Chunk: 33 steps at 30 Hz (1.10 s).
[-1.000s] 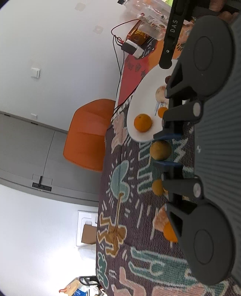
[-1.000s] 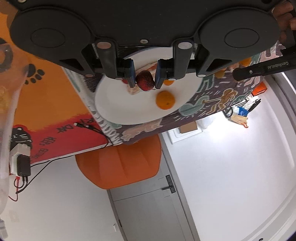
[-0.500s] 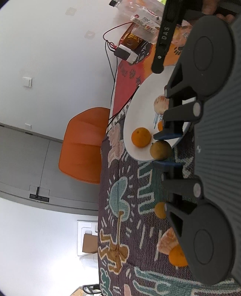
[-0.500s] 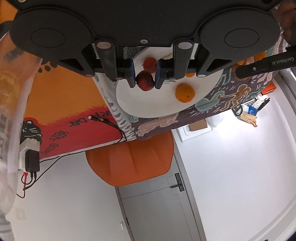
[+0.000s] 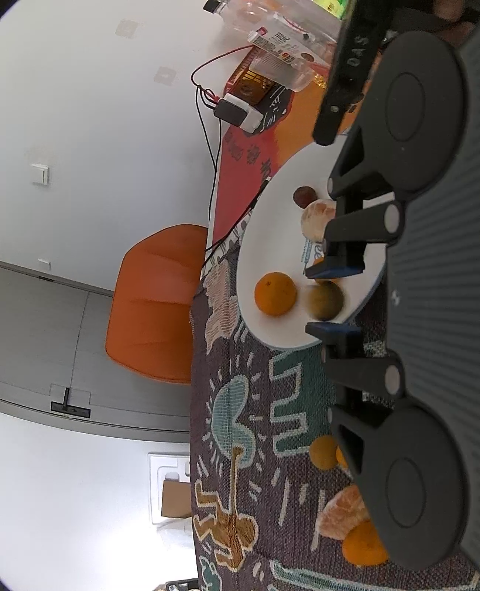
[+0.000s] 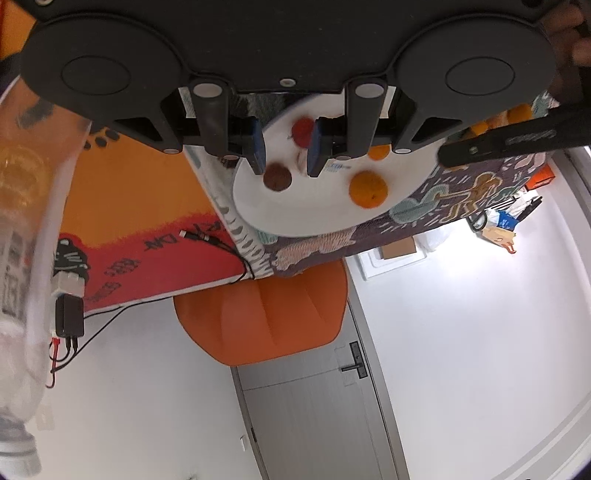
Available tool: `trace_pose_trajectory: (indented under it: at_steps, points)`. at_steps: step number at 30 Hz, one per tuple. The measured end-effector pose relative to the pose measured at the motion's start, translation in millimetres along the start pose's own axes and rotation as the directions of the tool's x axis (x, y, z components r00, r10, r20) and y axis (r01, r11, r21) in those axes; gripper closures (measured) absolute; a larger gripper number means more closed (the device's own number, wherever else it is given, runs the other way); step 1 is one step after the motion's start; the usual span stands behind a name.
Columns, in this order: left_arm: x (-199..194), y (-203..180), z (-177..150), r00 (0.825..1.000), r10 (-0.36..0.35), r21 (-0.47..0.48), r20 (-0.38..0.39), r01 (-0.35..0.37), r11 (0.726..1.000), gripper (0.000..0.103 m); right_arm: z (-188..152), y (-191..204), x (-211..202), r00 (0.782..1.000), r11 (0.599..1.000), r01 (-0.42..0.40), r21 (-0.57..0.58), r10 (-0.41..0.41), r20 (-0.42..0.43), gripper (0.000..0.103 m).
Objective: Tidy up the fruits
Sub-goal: 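Carry the red date and kumquat onto the white plate and open both tools, then withdraw both tools from the plate toward the orange and kumquats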
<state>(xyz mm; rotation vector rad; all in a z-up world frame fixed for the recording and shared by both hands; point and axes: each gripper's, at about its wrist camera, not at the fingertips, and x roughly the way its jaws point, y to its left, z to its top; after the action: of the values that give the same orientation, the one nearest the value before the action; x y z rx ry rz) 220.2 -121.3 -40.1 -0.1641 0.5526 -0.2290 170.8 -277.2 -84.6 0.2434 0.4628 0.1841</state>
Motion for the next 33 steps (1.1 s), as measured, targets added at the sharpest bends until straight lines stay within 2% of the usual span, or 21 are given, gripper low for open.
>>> trace_pose_trajectory:
  at_steps: [8,14,22,27,29,33]
  points:
    - [-10,6,-1,1.000,0.025,-0.011,-0.001,-0.025,1.000,0.068,-5,7,-7,0.999,0.999,-0.030,0.010,0.030,-0.015,0.074]
    - [-27,18,-4,0.999,0.045,-0.026,0.010,-0.045,0.999,0.052,-8,16,-9,0.999,0.999,-0.050,0.016,0.050,-0.018,0.071]
    - [-53,37,-8,0.995,0.092,-0.055,0.033,-0.090,0.994,0.027,-9,29,-10,0.997,0.998,-0.070,0.003,0.070,-0.018,0.058]
    - [-69,50,-11,0.991,0.123,-0.069,0.054,-0.119,0.990,0.019,-9,37,-12,0.996,0.996,-0.087,0.009,0.087,-0.015,0.047]
    - [-75,54,-13,0.989,0.135,-0.075,0.057,-0.131,0.989,0.018,-9,42,-13,0.995,0.995,-0.096,0.004,0.096,-0.016,0.046]
    - [-84,65,-15,0.986,0.157,-0.099,0.062,-0.150,0.984,0.016,-9,52,-15,0.994,0.994,-0.111,-0.008,0.111,-0.012,0.036]
